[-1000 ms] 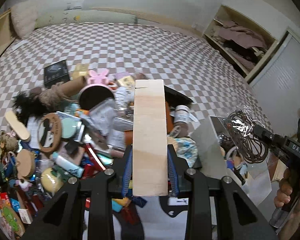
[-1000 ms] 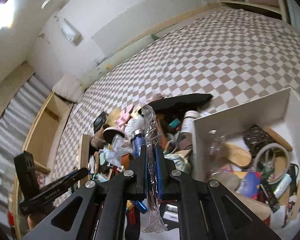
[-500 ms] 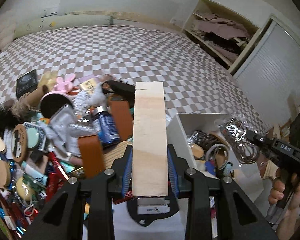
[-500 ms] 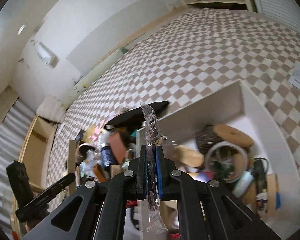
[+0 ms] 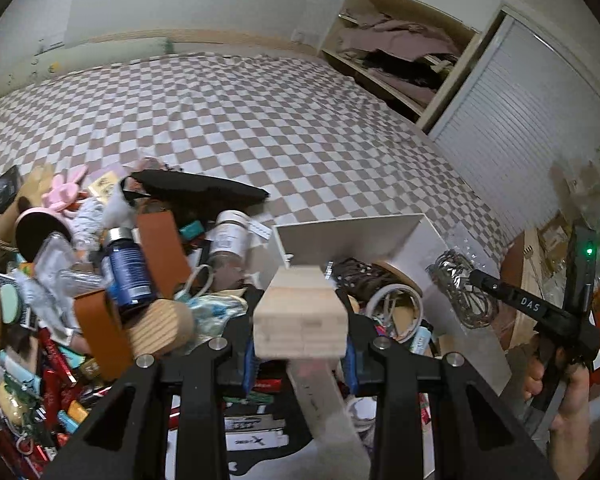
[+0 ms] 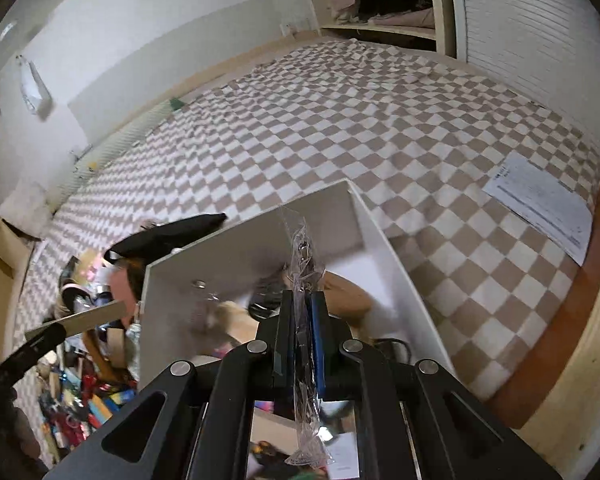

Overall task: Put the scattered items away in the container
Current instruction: 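Carry the wooden plank and clear bag over the white box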

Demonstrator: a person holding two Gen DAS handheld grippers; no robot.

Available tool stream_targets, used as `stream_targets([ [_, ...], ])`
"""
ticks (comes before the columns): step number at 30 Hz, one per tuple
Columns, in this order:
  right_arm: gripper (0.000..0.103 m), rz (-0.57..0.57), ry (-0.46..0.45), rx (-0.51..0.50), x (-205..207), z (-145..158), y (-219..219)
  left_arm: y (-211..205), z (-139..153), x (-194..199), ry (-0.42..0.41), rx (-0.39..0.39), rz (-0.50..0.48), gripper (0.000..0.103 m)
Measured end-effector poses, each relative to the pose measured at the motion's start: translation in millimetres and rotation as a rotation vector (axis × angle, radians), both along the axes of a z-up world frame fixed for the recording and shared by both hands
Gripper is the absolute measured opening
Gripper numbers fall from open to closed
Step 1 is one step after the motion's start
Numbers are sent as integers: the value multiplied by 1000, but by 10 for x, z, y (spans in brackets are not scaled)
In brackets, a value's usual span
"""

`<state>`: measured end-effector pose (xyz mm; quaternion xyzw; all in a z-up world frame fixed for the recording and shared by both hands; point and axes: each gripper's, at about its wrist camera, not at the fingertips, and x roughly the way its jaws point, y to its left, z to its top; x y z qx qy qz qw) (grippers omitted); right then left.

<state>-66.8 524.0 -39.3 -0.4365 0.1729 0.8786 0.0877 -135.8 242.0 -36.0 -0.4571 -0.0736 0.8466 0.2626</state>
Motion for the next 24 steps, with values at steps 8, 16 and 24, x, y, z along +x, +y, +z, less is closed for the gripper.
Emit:
stream_targets([
  [8, 8, 34, -81, 75, 0, -129, -2, 362, -43, 27, -7, 52, -80, 32],
  [16, 9, 81, -119, 112, -20, -176, -26, 659, -124, 47, -5, 43, -116, 32],
  [24, 9, 155, -159, 159, 16, -226, -129, 870, -284, -40, 19, -6, -100, 32],
])
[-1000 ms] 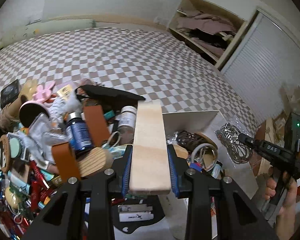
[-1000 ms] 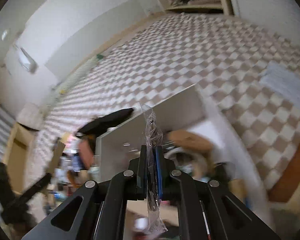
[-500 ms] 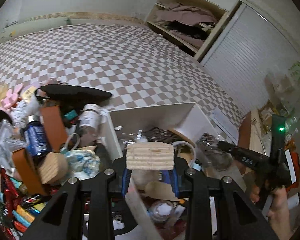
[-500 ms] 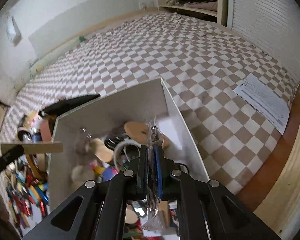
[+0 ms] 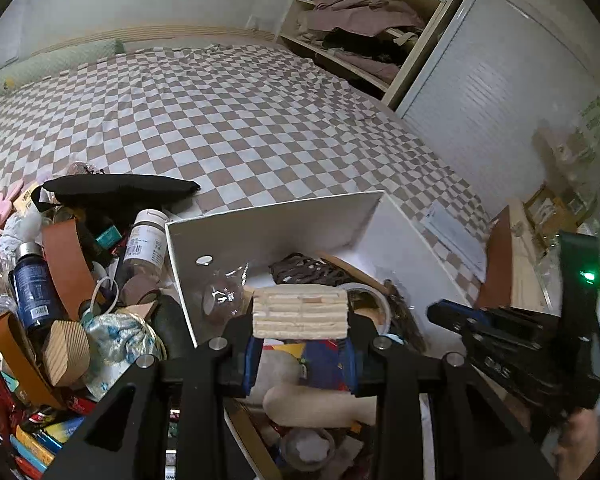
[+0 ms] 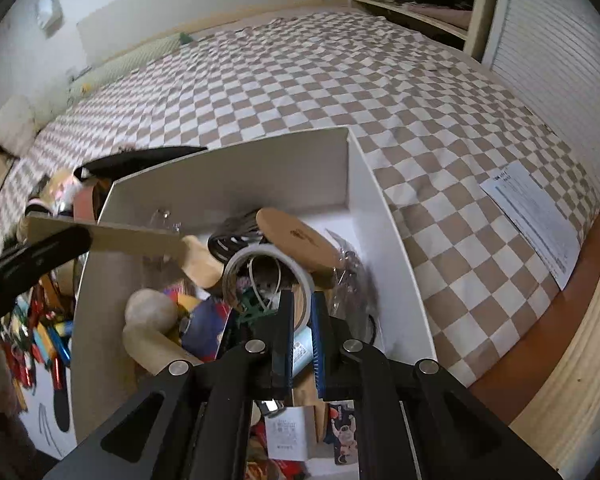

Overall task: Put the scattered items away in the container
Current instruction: 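Open both tools to drop the plank and bag into the box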

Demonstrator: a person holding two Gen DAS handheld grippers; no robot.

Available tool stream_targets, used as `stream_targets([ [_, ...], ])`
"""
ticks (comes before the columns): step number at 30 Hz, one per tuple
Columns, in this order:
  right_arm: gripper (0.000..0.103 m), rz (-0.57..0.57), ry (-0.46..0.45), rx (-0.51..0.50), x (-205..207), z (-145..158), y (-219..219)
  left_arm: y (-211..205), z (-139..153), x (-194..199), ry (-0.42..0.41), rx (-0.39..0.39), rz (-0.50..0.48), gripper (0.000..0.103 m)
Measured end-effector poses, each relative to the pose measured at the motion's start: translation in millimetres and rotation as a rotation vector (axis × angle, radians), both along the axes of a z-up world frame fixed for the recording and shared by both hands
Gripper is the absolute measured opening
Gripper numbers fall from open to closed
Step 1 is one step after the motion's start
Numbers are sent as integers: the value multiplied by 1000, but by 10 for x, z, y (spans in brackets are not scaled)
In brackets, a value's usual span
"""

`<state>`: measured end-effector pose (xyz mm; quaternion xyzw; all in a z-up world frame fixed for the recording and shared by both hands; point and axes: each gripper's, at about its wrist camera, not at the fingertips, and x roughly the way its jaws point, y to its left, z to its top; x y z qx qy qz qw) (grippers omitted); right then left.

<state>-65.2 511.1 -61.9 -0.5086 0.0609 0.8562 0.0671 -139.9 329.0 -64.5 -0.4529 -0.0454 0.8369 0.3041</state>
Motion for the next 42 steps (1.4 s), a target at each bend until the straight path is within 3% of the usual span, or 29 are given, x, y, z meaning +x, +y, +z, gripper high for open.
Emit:
stream_targets([
  [4, 9, 10, -1, -7, -1, 12, 0, 37, -127, -85, -6, -24, 32, 32],
  [9, 9, 17, 1, -11, -4, 25, -4, 84, -238, -145, 19, -107, 87, 32],
  [14, 9, 9, 8, -17, 3, 40, 19, 191, -383, -114, -20, -132, 33, 33],
  [16, 9, -4, 12, -24, 8, 48, 39, 233, -429, -79, -65, -109, 1, 42],
  [18, 9, -29, 17, -25, 16, 52, 67, 256, -424, -40, -109, -62, -23, 63],
  [19, 9, -39, 15, -23, 18, 49, 78, 264, -401, -15, -119, -40, -34, 64],
  [23, 9, -66, 8, -29, 24, 41, 95, 282, -297, 85, -119, -16, -60, 64],
  [39, 9, -47, 16, -11, 63, 157, -110, -42, -129, 189, -57, -76, -43, 65],
  [40, 9, -44, 18, -7, 64, 167, -124, -65, -116, 193, -53, -81, -39, 68],
  [42, 9, -38, 23, 3, 68, 189, -162, -119, -76, 219, -28, -88, -26, 87],
])
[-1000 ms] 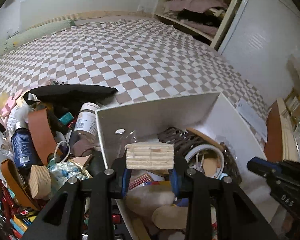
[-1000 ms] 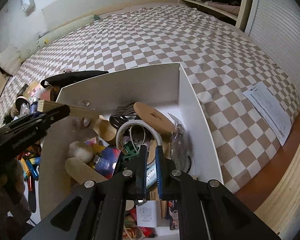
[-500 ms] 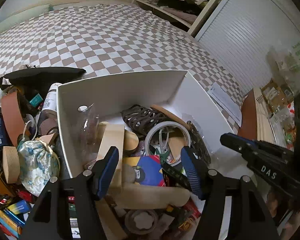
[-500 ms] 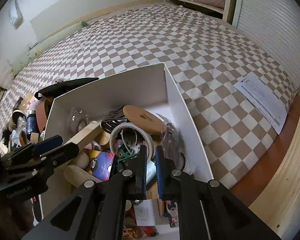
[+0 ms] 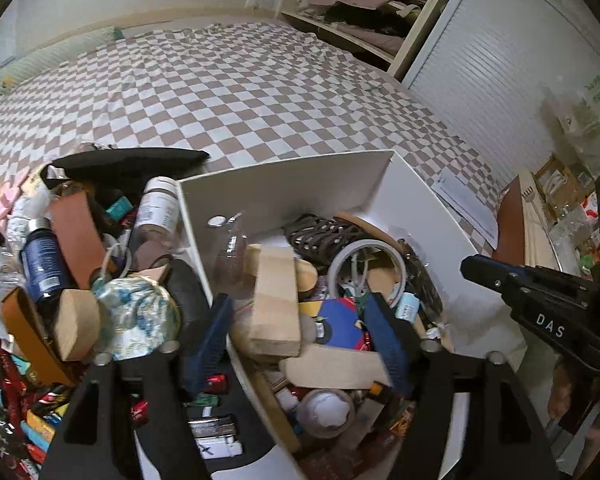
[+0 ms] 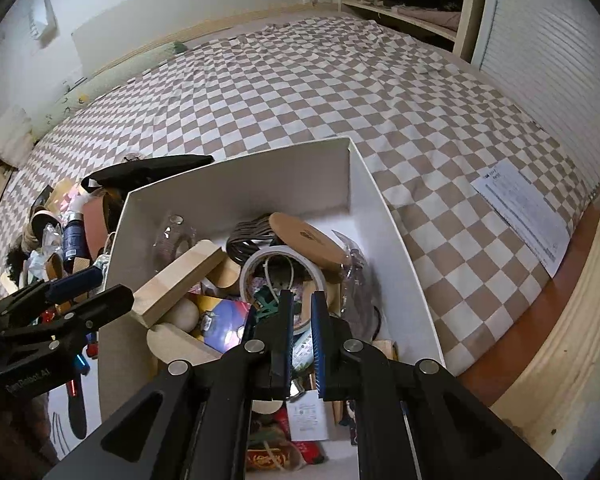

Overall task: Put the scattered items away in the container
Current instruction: 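Withdraw both open tools from the box back over the pile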

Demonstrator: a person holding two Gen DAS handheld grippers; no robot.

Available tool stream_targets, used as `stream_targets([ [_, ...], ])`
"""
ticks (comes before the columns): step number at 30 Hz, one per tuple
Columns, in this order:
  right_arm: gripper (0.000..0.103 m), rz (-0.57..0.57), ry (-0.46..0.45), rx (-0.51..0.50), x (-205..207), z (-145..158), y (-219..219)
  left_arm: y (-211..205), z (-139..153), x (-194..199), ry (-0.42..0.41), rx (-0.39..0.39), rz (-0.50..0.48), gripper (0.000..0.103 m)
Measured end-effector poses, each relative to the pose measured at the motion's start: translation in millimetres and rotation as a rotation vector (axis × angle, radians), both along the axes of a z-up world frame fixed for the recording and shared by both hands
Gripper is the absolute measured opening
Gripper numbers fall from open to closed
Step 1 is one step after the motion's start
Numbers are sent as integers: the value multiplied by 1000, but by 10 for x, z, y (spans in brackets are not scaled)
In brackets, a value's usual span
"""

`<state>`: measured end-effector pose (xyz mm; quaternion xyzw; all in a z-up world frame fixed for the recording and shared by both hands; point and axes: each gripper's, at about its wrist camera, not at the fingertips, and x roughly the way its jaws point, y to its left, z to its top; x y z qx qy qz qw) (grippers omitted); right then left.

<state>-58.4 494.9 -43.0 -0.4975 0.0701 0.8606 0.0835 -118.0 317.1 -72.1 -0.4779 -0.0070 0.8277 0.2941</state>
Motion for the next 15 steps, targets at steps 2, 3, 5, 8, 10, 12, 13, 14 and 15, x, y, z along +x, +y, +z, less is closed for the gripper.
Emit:
stream_targets([
  [2, 9, 3, 0, 9, -2, 16, -31, -60, 59, 35, 41, 2, 15, 99],
  [3, 9, 3, 1, 15, -2, 23, -43, -87, 85, 48, 58, 2, 21, 101],
  [5, 9, -4, 5, 32, -2, 41, -60, -143, 120, 63, 77, -5, 31, 102],
  [8, 44, -23, 17, 45, 0, 64, -62, -240, 161, 81, 99, -23, 47, 102],
  [10, 103, -27, 37, 51, -13, 48, -72, -309, 183, 92, 111, -39, 57, 102],
  [12, 103, -18, 37, 72, -60, 5, -108, -373, 206, 101, 119, -47, 70, 103],
  [13, 103, -14, 35, 83, -84, -11, -131, -408, 215, 102, 122, -52, 77, 103],
  [14, 103, -10, 36, 90, -106, -25, -155, -443, 223, 103, 123, -56, 85, 103],
  [15, 103, -6, 36, 96, -130, -43, -174, -478, 230, 104, 125, -60, 93, 103],
])
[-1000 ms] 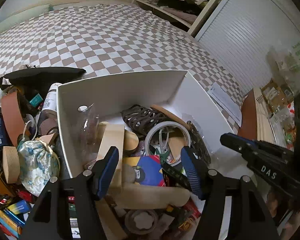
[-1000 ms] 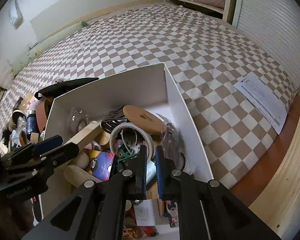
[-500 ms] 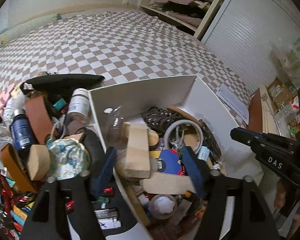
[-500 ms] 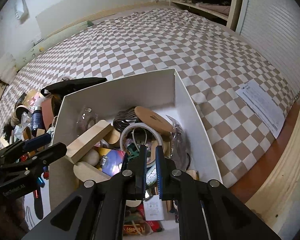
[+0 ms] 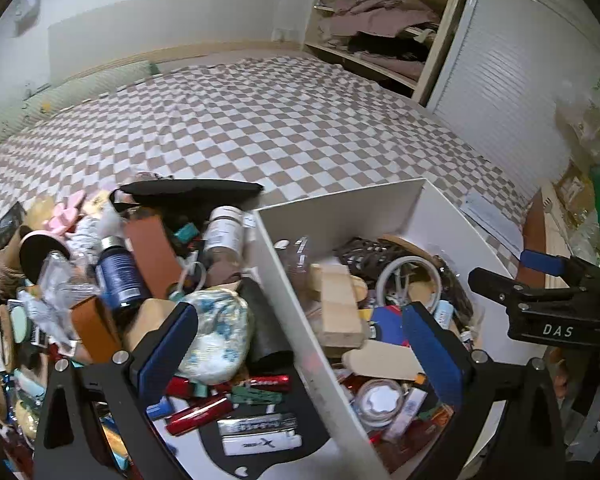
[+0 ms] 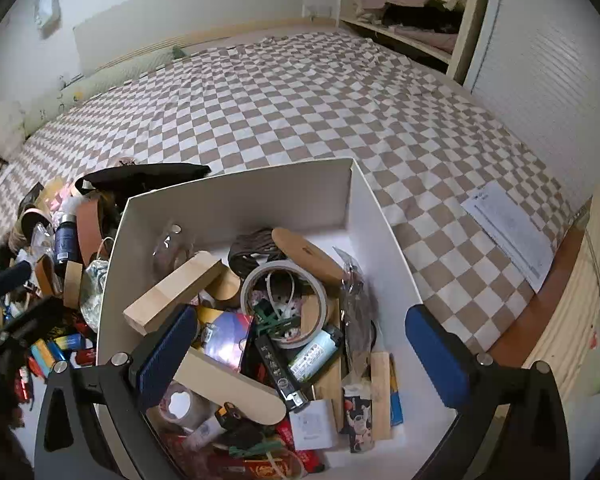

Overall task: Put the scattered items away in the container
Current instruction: 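Withdraw both open tools from the box back over the pile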

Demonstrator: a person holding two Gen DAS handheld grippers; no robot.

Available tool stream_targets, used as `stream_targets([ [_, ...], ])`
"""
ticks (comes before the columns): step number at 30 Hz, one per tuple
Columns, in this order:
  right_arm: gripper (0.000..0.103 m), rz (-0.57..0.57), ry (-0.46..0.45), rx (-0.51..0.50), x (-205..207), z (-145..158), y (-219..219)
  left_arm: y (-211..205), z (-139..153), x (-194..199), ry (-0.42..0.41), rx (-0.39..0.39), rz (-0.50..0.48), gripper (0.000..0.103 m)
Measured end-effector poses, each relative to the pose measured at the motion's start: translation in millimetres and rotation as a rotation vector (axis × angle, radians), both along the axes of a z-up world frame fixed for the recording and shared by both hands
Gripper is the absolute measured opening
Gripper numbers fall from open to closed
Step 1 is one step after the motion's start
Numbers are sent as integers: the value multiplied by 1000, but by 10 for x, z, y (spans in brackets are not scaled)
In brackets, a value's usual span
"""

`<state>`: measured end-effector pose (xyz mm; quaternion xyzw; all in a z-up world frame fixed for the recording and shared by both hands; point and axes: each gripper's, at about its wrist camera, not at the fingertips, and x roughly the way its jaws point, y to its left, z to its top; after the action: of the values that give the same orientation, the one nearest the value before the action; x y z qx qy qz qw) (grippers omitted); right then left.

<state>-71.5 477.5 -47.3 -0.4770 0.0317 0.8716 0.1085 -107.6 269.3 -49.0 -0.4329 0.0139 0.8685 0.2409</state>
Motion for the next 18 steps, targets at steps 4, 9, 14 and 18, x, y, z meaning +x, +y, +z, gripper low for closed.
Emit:
stream_targets([
  [4, 103, 5, 16, 12, -79, -29, -65, -140, 32, 7, 10, -14, 30, 103],
  [9, 103, 20, 43, 13, -129, 12, -160, -299, 65, 14, 7, -24, 60, 103],
  [14, 103, 35, 68, 23, -106, 123, -289, -463, 102, 20, 9, -42, 102, 103],
  [18, 103, 48, 91, 10, -62, 213, -448, -630, 146, 40, 17, -48, 129, 103],
])
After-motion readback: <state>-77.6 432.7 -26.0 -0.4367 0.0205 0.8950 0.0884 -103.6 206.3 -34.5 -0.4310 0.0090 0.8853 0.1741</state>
